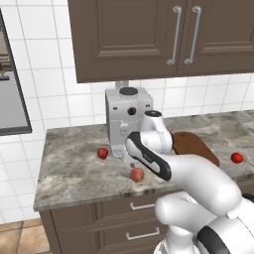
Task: Place the avocado, onion, tomato, and bell pepper on the cutting board.
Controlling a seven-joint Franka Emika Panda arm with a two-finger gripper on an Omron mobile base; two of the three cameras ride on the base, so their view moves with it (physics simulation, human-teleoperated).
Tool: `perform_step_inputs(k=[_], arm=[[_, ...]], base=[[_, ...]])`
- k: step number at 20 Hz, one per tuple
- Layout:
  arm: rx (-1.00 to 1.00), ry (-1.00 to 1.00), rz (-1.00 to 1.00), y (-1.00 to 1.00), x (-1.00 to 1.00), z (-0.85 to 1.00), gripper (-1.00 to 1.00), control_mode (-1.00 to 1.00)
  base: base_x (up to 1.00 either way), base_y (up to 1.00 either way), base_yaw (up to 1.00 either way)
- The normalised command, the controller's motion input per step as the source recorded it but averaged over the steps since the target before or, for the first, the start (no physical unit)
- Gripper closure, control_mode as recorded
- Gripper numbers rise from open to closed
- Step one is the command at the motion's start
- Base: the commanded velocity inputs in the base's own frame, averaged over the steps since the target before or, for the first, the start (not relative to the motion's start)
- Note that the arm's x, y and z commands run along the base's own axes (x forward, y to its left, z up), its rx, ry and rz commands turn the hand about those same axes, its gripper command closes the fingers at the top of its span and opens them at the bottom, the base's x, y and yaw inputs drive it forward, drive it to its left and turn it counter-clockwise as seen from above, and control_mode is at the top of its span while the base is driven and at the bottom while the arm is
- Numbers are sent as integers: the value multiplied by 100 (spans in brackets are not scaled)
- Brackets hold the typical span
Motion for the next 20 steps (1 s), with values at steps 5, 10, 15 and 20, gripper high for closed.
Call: perform_step_inputs(k=[5, 10, 15, 20], arm=[[0, 0, 0, 0, 21, 0, -100, -100], [0, -3, 0, 0, 23, -10, -100, -100], [0, 0, 0, 0, -1, -25, -100, -100], [0, 0, 0, 0, -15, -36, -100, -100]], base=[[0, 0, 0], [0, 0, 0], [0, 0, 0], [0, 0, 0]])
